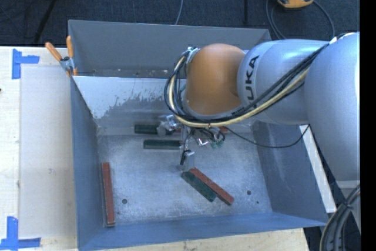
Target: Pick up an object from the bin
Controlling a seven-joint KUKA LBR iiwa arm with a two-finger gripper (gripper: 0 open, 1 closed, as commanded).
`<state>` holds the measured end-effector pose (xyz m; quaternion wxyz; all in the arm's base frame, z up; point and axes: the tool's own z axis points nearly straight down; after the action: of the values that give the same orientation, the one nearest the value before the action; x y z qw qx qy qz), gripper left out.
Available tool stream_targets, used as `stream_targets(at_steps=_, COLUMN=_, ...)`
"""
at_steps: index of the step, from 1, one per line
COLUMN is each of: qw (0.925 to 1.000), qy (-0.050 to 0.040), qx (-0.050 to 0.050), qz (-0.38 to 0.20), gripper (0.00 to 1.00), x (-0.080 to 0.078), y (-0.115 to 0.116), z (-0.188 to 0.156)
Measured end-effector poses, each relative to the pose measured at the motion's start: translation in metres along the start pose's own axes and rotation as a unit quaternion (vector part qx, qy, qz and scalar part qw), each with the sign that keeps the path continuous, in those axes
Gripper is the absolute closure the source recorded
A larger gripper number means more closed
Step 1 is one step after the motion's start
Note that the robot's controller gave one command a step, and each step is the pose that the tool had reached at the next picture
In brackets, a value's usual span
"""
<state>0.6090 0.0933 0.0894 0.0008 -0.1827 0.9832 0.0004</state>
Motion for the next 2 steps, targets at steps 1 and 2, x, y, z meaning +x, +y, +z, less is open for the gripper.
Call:
stream_targets(at_steps=1, qw=0.9980, qy=-0.0004, qx=-0.001, qz=-0.063, gripper=1.00, x=-0.0215, y=0.0317, z=0.0191)
stream_targets(at_steps=2, qw=0.9981, qy=-0.0004, qx=-0.001, qz=-0.062, gripper=1.00, x=-0.0214, y=0.0314, z=0.0191)
